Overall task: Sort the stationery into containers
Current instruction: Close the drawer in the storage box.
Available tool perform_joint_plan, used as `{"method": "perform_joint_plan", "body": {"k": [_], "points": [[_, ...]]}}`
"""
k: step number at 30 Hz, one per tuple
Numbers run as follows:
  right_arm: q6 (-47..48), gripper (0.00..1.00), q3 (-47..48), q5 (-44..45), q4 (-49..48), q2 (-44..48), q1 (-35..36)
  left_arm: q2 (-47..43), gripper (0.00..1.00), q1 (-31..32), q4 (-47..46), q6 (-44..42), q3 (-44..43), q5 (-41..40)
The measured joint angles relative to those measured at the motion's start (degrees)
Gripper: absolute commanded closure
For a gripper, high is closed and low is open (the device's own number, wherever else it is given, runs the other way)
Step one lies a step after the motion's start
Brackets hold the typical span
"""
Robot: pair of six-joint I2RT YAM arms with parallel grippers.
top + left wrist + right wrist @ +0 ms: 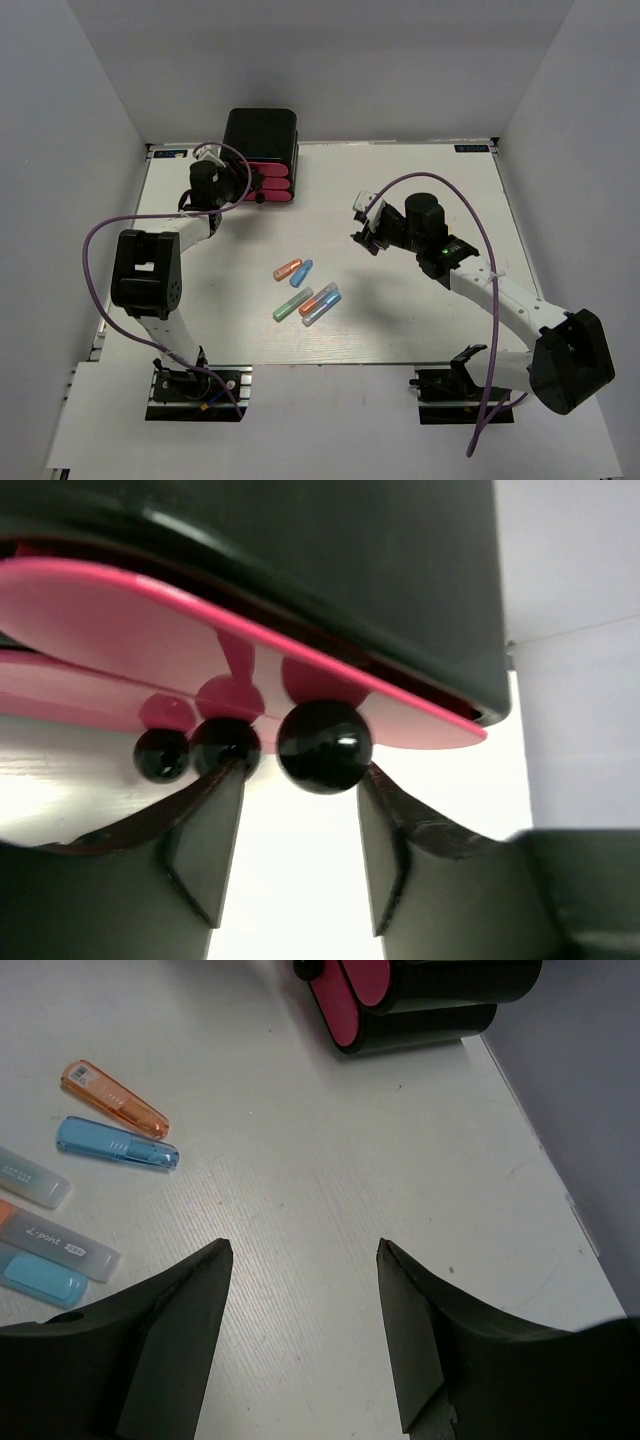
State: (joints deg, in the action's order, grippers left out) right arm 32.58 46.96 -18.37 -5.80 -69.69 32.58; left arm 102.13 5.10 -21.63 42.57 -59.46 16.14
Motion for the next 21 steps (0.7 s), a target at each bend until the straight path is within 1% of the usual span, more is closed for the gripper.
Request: {"method": "perform_joint_plan", "body": {"k": [1, 6, 12, 14, 15, 16, 19, 21], "points": [[0.00, 0.34, 0.00, 0.00, 0.00, 0.00, 0.00, 0.00, 0.38, 0.00, 0.46, -0.37, 0.02, -0.02], [0.00, 0.34, 0.00, 0.00, 0.00, 0.00, 0.00, 0.02, 0.28, -0.02, 1.53, -1.31, 0.87, -0.07], [0.17, 0.34, 0.00, 0.02, 0.02, 0.00, -0.13, 0.55, 0.25, -0.02, 1.97, -1.68, -0.22, -0.07], [0.20, 0.34, 0.00, 0.00, 0.02, 0.00, -0.20, 0.74, 0.22, -0.04, 1.99, -1.66, -0.92, -0.09], [0.20, 0.34, 0.00, 0.00, 0.02, 0.00, -0.22, 0.74, 0.18, -0.02, 1.97, -1.66, -1.14, -0.07], [0.20, 0.34, 0.00, 0.00, 0.02, 0.00, -0.26, 0.74, 0.18, -0.02, 1.95, -1.70, -1.33, -0.07], [0.20, 0.34, 0.00, 0.00, 0.02, 0.00, -0.26, 0.74, 0.14, -0.04, 1.95, -1.62, -1.46, -0.09], [0.20, 0.34, 0.00, 0.02, 0.02, 0.00, -0.26, 0.76, 0.14, -0.04, 2.12, -1.57, -1.46, -0.11]]}}
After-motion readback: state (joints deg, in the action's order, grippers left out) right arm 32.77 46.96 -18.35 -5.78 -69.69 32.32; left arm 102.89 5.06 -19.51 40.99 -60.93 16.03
